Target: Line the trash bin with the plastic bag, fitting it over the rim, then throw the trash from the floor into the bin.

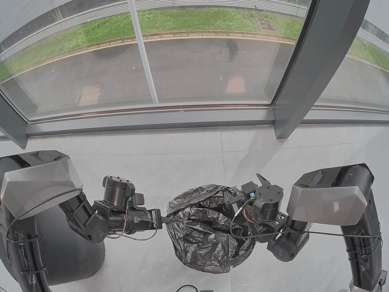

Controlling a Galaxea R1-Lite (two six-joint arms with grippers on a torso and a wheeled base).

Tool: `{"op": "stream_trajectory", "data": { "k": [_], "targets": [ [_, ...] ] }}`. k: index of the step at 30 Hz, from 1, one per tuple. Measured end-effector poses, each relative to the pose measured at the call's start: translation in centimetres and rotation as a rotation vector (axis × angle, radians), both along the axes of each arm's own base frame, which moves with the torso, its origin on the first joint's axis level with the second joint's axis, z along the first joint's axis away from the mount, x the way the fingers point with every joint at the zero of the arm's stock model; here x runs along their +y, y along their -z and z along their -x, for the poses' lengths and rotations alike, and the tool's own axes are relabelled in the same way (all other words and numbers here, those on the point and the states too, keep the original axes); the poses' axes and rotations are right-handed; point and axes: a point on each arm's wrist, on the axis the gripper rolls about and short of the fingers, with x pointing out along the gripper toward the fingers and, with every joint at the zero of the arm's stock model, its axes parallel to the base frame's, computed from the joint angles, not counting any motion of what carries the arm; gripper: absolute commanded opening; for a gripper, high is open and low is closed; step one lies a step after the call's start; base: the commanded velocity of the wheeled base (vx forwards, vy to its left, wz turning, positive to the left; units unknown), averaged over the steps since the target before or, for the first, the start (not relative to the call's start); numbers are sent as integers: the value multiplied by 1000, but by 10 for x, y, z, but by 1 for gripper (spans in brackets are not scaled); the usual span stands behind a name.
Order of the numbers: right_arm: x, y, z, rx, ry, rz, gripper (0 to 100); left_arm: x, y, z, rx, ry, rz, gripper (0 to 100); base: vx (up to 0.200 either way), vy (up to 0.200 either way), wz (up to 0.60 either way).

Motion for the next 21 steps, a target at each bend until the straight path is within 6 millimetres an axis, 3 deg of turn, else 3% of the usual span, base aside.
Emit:
{"op": "stream_trajectory", "data": {
  "k": [21],
  "targets": [
    [1,12,-3,18,1,-8,100,-5,20,-13,-30,32,-63,0,0,0,0]
  ]
}}
